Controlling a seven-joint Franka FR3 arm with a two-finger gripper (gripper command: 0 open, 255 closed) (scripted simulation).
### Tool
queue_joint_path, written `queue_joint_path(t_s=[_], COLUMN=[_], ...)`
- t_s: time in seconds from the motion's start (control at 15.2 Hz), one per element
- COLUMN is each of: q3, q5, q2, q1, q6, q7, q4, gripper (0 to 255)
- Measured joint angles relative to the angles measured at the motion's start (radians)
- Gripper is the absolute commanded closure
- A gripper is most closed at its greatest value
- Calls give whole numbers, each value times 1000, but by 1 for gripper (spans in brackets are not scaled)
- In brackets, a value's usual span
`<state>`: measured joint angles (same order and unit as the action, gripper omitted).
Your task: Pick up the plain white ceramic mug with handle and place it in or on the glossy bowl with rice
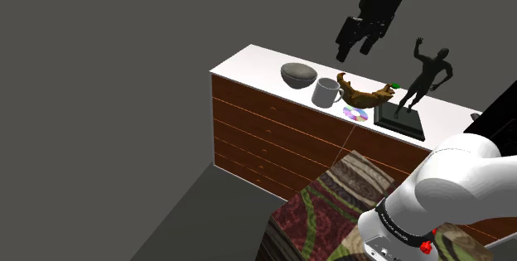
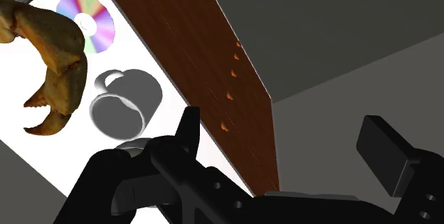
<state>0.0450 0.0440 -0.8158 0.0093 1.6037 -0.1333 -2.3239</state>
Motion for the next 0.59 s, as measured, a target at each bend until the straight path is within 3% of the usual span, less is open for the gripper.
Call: queue_joint_path(t_s=[0.2, 0.59], q3=[-22, -103], q5=[11, 44], q2=[22, 134], q1=[-8, -36], q6=[29, 187], q7=[19, 85], q4=[-10, -68], gripper=[0, 0])
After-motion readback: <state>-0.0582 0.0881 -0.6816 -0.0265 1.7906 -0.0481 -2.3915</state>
